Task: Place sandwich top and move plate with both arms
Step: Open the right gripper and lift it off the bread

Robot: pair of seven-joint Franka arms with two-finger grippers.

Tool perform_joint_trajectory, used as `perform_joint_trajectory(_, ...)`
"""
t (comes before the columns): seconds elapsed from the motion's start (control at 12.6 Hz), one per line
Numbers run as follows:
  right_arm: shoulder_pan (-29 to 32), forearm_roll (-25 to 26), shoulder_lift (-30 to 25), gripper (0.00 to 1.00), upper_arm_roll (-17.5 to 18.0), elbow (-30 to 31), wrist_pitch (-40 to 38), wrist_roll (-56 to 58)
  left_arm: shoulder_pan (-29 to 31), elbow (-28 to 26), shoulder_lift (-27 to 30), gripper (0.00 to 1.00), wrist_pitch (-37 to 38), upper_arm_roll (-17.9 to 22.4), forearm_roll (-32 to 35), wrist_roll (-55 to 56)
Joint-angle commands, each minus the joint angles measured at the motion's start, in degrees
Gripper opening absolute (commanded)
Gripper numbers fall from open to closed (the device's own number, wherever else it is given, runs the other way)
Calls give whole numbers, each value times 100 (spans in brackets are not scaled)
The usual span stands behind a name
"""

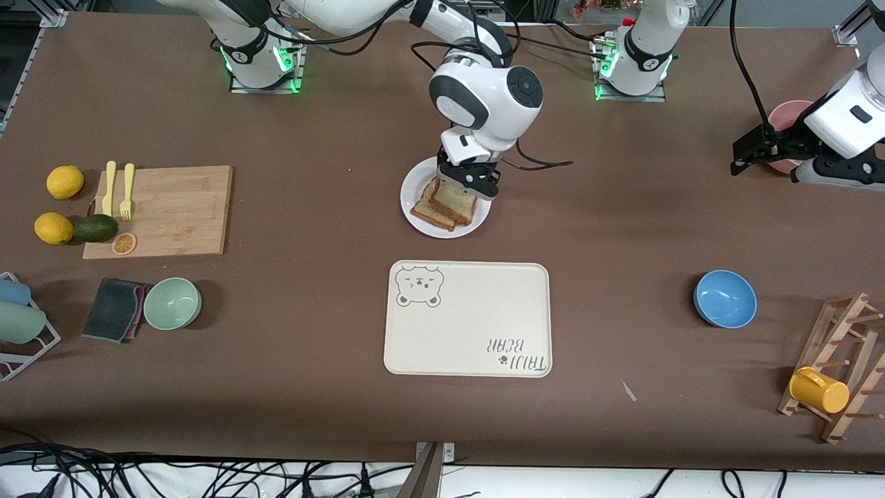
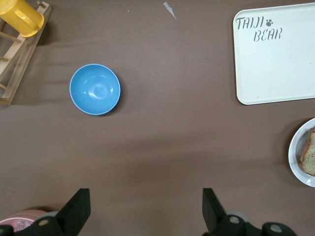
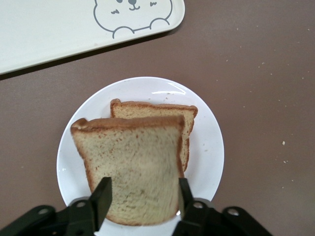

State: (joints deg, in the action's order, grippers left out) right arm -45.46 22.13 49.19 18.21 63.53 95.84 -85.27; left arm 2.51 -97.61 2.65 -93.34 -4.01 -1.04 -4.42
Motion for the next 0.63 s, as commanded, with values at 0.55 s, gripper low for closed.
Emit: perform_joint_trajectory(0.55,1099,-717,-2948,100,-529,2997,1121,2389,-75,22,-107,100,341,-65,148,38)
